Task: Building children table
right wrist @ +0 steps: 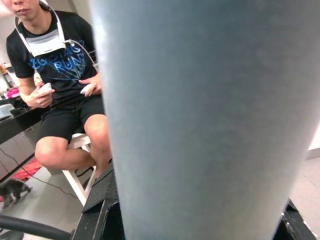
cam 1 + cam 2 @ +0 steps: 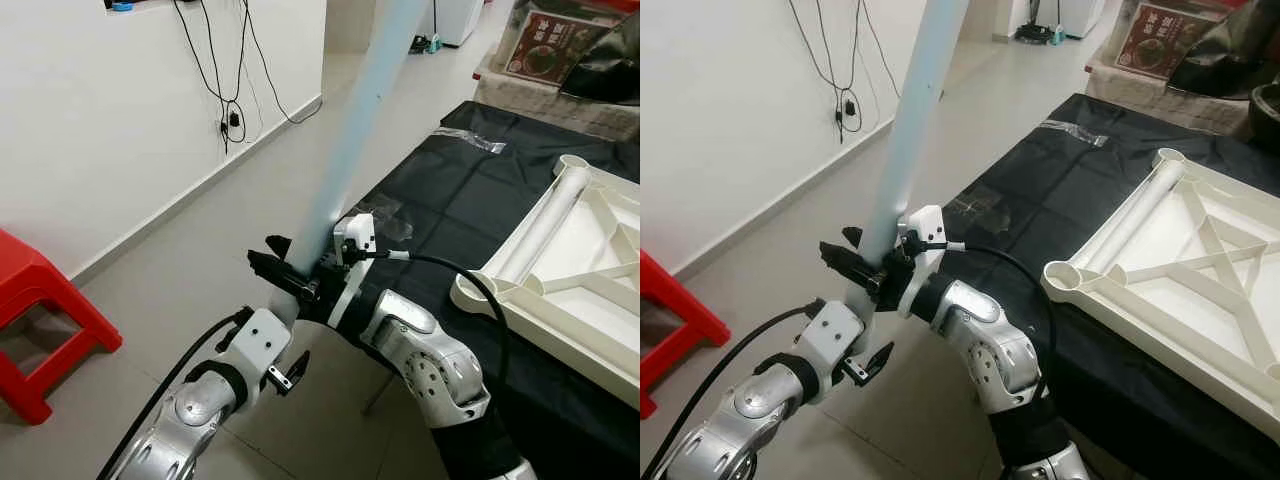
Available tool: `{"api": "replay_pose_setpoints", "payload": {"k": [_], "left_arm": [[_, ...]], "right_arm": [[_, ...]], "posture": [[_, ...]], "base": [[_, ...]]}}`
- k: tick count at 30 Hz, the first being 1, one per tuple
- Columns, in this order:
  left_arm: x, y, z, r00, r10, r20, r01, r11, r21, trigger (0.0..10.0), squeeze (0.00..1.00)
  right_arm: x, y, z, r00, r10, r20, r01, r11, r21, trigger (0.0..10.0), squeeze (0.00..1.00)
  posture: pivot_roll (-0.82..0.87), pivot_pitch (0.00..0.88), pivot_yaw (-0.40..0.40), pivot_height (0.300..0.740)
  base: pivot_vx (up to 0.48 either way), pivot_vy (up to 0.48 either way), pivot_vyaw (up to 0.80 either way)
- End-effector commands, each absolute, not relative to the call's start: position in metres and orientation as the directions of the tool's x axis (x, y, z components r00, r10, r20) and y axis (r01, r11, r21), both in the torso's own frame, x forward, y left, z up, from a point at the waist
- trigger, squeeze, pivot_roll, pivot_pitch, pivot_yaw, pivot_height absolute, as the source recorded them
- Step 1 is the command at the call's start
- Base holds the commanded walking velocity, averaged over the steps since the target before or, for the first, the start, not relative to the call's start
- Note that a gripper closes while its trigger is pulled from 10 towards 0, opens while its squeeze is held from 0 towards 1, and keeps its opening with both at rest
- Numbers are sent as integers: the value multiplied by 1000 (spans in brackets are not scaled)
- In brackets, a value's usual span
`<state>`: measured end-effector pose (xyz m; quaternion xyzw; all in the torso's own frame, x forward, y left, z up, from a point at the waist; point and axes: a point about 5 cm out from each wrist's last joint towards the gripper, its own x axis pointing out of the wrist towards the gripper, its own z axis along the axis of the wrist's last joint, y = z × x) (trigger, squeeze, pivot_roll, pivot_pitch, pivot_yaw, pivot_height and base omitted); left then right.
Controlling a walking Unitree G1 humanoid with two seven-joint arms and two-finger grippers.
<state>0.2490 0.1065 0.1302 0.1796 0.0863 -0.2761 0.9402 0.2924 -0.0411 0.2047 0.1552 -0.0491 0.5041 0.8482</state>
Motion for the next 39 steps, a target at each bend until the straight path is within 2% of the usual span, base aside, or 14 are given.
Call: {"api": "replay_pose_setpoints", "payload": {"k": [1,8,23,24,35,36,37,38,39], "left_arm": [[250,107,127,832,-484,-271,550,781,297,10000,0],[253,112,129,848,-467,-252,528,793,305,10000,0],[248,99,134,829,-523,-199,560,782,275,9882,0],[248,98,134,827,-527,-195,562,781,273,0,0],[247,101,133,831,-525,-183,556,782,283,0,0],[247,102,132,832,-520,-193,554,782,285,0,0],[248,103,131,833,-516,-200,553,782,287,0,0],[248,105,131,831,-517,-204,555,788,265,10000,0],[248,105,131,831,-517,-204,555,788,265,10000,0]], "right_arm": [[288,-38,207,458,853,251,-886,414,209,10000,0],[287,-38,206,454,856,247,-888,410,211,10000,0],[286,-38,202,452,862,231,-888,409,212,10000,0],[286,-37,202,452,862,230,-887,409,213,10000,0],[287,-37,200,470,854,222,-879,428,211,10000,0],[288,-38,200,477,851,217,-875,439,202,10000,1000],[289,-38,199,482,849,214,-873,447,195,10000,1000],[287,-39,199,462,862,211,-884,427,192,10000,1000],[287,-39,199,462,862,211,-884,427,192,10000,1000]], "posture": [[108,84,-59,740],[107,84,-59,740],[108,85,-59,740],[110,86,-61,740],[107,74,-59,740],[106,72,-59,740],[106,72,-59,740],[107,66,-56,740],[107,66,-56,740]], "base": [[0,0,0],[0,0,0],[0,0,0],[0,0,0],[0,0,0],[0,0,0],[0,0,0],[0,0,0],[0,0,0]]}}
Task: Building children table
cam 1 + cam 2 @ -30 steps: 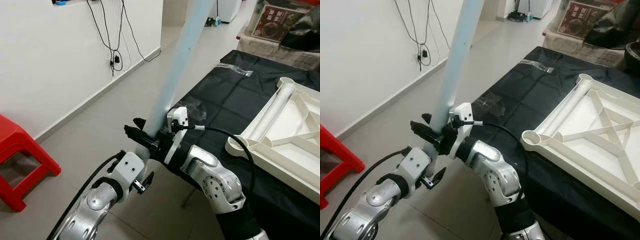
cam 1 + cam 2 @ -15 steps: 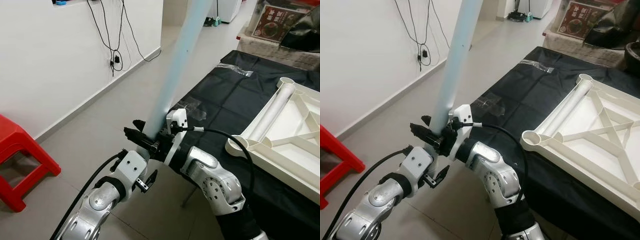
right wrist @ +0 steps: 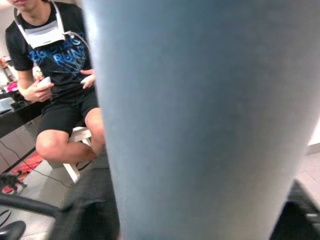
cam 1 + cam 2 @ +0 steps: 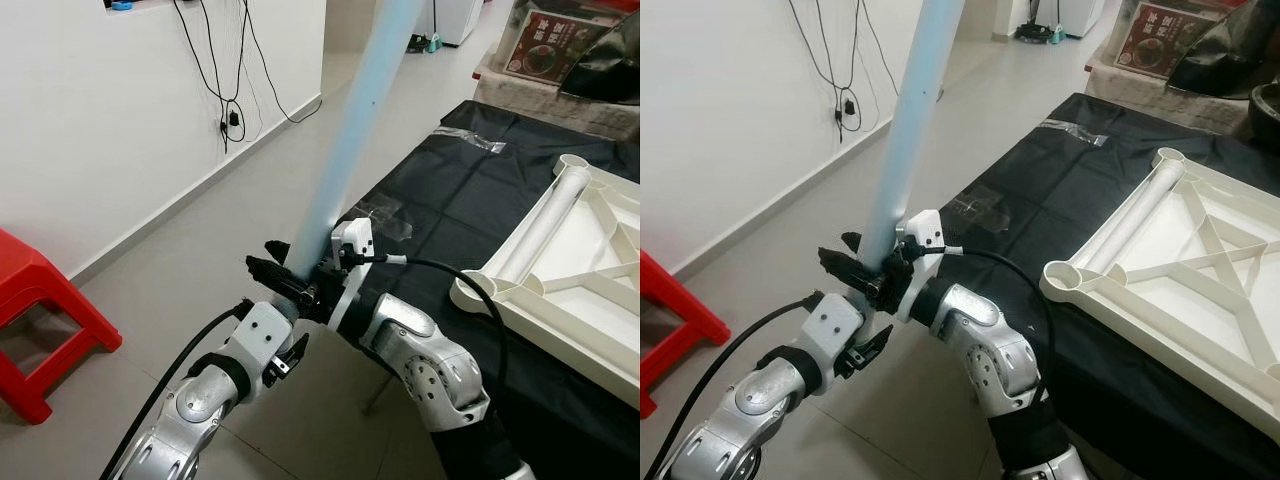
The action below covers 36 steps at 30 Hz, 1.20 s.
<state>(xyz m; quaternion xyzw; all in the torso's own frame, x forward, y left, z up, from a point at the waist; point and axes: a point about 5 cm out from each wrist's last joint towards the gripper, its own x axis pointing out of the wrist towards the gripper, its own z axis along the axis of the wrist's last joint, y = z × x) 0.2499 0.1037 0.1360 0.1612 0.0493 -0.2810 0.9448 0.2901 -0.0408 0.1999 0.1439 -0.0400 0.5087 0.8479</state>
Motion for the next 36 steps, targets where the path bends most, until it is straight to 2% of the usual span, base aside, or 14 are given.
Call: {"api": "replay_pose_setpoints", "payload": {"k": [1,2,3,6,7,9,11,12,13,14,16,18,27,36], "left_arm": [[246,106,132,812,-546,-206,583,780,228,10000,0],[246,106,132,812,-546,-206,583,780,228,10000,0],[245,107,132,797,-569,-203,602,772,202,10000,0],[245,107,132,797,-569,-203,602,772,202,10000,0],[238,110,134,736,-644,-209,673,729,122,10000,0],[238,110,134,736,-644,-209,673,729,122,10000,0],[218,120,137,533,-814,-229,821,564,-94,10000,0],[218,120,137,533,-814,-229,821,564,-94,10000,0],[211,123,139,465,-857,-222,852,501,-153,10000,0],[211,123,139,465,-857,-222,852,501,-153,10000,0],[200,127,139,350,-907,-236,884,403,-237,10000,0],[194,129,138,306,-919,-249,894,367,-256,10000,0],[186,131,135,234,-935,-266,904,310,-296,10000,0],[187,131,137,209,-943,-260,903,289,-320,10000,0]], "right_arm": [[286,-40,199,443,873,206,-893,408,189,10000,1000],[286,-40,199,443,873,206,-893,408,189,10000,1000],[285,-40,199,428,881,203,-899,394,190,10000,239],[285,-40,199,428,881,203,-899,394,190,10000,239],[284,-43,201,383,901,203,-917,345,200,10000,0],[284,-43,201,383,901,203,-917,345,200,10000,0],[282,-52,206,262,943,204,-950,216,224,10000,0],[282,-52,206,262,943,204,-950,216,224,10000,0],[282,-56,208,225,953,204,-957,177,230,10000,0],[282,-56,208,225,953,204,-957,177,230,10000,0],[283,-59,209,165,968,190,-965,118,234,10000,0],[282,-59,209,132,975,180,-968,88,234,10000,0],[266,-59,206,-46,993,105,-967,-70,244,10000,0],[258,-55,201,-103,992,77,-953,-120,279,10000,0]], "posture": [[109,63,-58,740],[109,63,-58,740],[109,63,-58,740],[109,63,-58,740],[110,58,-56,740],[110,58,-56,740],[110,48,-51,740],[110,48,-51,740],[110,48,-51,740],[110,48,-51,740],[113,44,-53,740],[112,45,-54,740],[103,58,-55,740],[100,66,-56,740]], "base": [[0,0,0],[0,0,0],[0,0,0],[0,0,0],[0,0,0],[0,0,0],[0,0,0],[0,0,0],[0,0,0],[0,0,0],[0,0,0],[0,0,0],[0,0,0],[0,0,0]]}}
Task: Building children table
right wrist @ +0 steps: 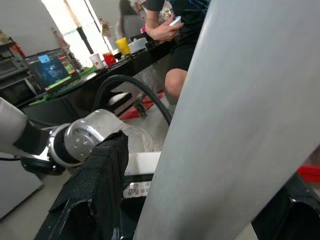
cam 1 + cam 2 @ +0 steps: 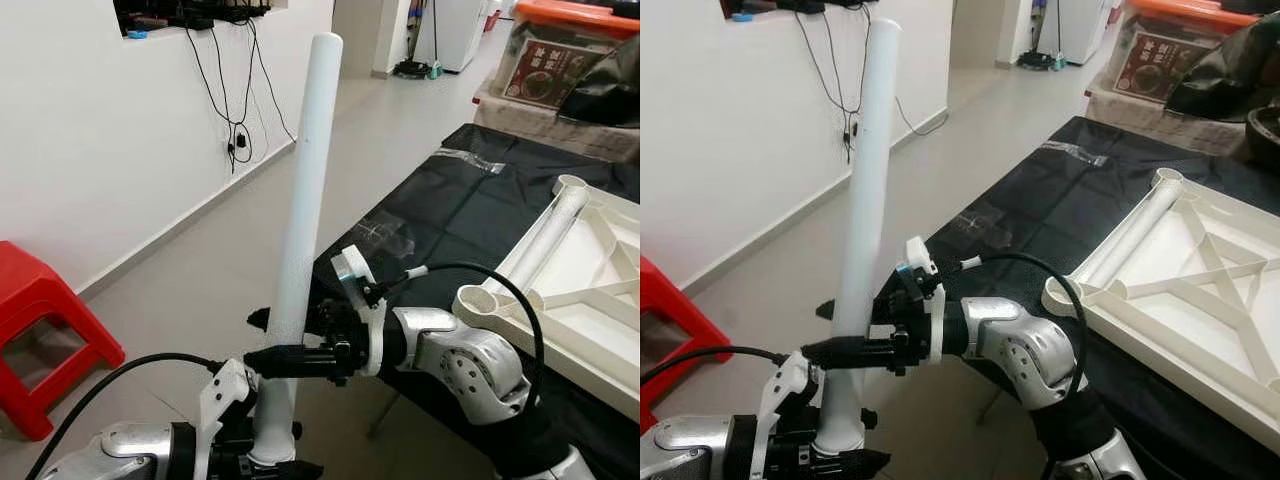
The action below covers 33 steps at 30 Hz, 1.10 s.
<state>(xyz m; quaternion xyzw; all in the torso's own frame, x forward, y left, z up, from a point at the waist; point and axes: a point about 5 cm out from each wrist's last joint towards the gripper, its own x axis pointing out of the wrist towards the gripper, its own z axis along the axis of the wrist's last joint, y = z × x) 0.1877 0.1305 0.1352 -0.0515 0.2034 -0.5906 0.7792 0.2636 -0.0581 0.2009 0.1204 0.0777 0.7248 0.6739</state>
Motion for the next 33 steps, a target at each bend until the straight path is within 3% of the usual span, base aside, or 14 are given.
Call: {"api": "replay_pose_setpoints", "payload": {"k": [1,26,27,28,33], "left_arm": [[188,131,138,209,-943,-258,904,287,-318,10000,0],[186,131,132,168,-948,-271,902,259,-345,10000,0],[186,131,132,167,-948,-270,901,258,-348,10000,0],[186,131,132,165,-949,-270,901,257,-351,10000,0],[186,133,132,165,-949,-270,899,258,-355,10000,0]], "right_arm": [[257,-54,201,-106,991,76,-951,-124,284,10000,0],[257,-40,206,-91,989,118,-936,-125,329,10000,0],[257,-39,207,-91,989,120,-935,-126,330,2902,0],[257,-39,207,-95,988,123,-934,-131,333,0,0],[256,-37,208,-96,987,128,-932,-134,336,0,0]], "posture": [[100,66,-56,740],[94,76,-54,740],[94,78,-55,740],[95,79,-54,740],[95,78,-52,740]], "base": [[0,0,0],[0,0,0],[0,0,0],[0,0,0],[0,0,0]]}}
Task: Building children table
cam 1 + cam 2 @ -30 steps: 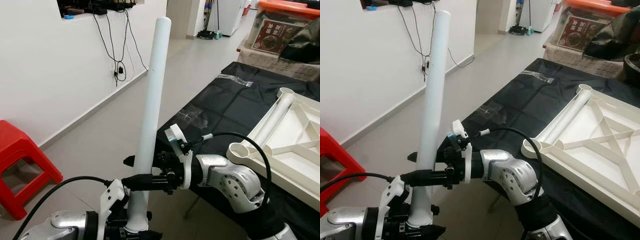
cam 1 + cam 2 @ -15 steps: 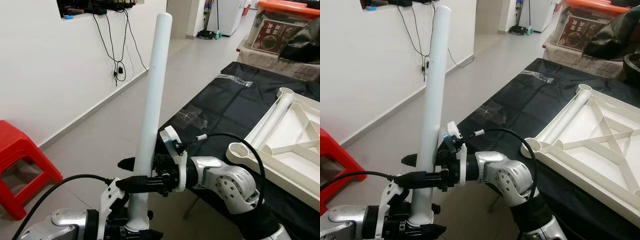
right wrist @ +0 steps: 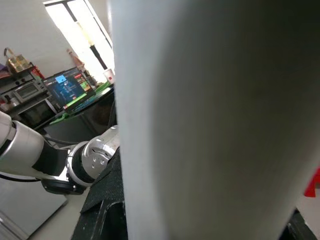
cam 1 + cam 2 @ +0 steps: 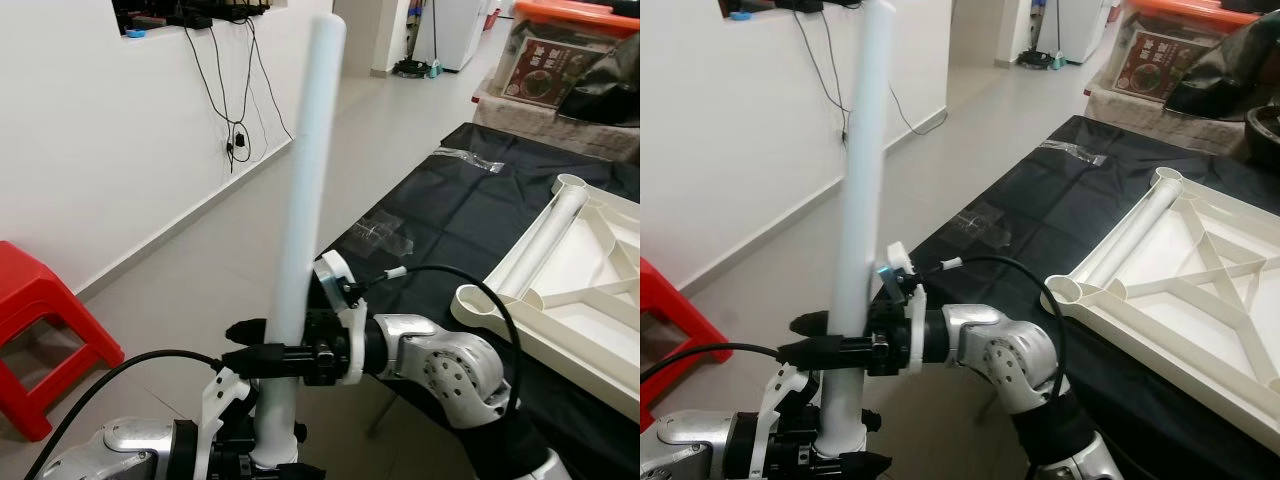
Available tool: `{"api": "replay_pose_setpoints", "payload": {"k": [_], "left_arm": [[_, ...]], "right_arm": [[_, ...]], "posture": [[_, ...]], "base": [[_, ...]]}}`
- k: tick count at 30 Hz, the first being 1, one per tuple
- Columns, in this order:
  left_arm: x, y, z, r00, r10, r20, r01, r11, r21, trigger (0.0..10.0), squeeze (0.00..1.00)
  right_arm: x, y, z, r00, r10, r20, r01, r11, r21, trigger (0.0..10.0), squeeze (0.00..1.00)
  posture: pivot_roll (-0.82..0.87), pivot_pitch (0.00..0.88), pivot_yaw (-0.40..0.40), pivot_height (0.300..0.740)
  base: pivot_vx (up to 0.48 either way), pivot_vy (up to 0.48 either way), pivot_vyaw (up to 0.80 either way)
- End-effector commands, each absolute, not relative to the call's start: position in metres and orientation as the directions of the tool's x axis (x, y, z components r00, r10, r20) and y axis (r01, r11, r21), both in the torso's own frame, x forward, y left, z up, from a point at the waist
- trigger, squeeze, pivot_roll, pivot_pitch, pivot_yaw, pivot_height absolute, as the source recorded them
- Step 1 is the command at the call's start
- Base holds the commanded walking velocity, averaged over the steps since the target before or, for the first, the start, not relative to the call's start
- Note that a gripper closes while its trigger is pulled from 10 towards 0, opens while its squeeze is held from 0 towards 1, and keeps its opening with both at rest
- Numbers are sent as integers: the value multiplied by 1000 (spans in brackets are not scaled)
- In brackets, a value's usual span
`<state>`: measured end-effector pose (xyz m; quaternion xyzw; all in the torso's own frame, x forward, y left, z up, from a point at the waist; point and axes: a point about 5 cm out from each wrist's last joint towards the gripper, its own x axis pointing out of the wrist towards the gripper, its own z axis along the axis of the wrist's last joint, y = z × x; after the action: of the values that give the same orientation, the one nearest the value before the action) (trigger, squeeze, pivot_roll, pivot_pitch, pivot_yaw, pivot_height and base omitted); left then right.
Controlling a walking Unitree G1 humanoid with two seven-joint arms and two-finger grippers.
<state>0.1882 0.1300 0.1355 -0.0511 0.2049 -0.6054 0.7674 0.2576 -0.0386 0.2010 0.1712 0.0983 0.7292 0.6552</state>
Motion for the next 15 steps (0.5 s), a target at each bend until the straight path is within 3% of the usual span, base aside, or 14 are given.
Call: {"api": "replay_pose_setpoints", "payload": {"k": [1,10,11,15], "left_arm": [[186,133,132,166,-948,-270,898,258,-356,10000,0],[189,132,128,198,-932,-304,885,304,-352,10000,0],[191,132,128,219,-926,-308,884,322,-339,10000,1000],[194,131,129,249,-923,-292,879,342,-333,10000,1000]], "right_arm": [[256,-37,208,-94,987,130,-932,-133,337,0,0],[257,-37,207,-85,988,131,-933,-125,337,0,0],[257,-37,207,-83,988,130,-934,-122,337,0,0],[258,-39,208,-75,989,131,-935,-115,335,0,0]], "posture": [[95,79,-53,740],[95,78,-53,740],[95,78,-53,740],[95,78,-53,740]], "base": [[0,0,0],[0,0,0],[0,0,0],[0,0,0]]}}
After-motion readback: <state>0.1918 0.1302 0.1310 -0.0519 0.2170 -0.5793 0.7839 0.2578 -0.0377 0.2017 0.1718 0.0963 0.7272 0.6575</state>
